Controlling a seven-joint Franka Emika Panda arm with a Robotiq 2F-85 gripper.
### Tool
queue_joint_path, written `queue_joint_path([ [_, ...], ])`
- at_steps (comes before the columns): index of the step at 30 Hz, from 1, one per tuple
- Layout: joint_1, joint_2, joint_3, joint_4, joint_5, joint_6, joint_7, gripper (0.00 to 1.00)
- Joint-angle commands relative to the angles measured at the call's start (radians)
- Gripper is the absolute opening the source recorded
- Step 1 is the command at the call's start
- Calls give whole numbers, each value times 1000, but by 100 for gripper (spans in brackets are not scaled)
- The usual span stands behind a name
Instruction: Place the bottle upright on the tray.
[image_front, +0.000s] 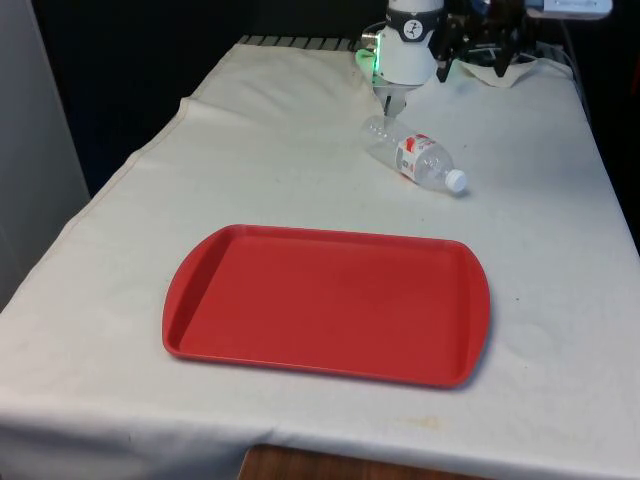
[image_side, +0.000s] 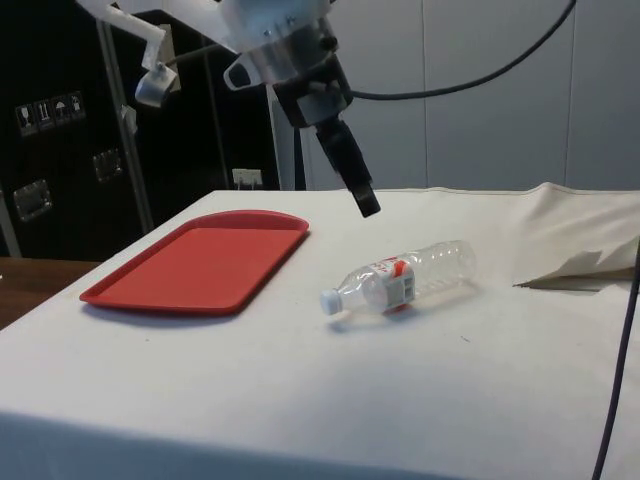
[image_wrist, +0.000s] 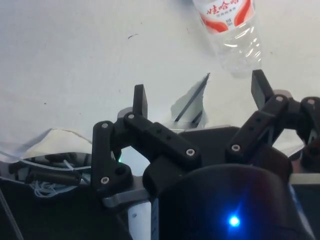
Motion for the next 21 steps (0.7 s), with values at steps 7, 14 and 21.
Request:
queue_joint_path([
  [7, 1, 36, 0, 2, -17, 13, -12, 100],
  [14, 2, 72, 2, 29, -28, -11, -22, 100],
  [21, 3, 107, 5, 64, -44, -49, -29, 100],
])
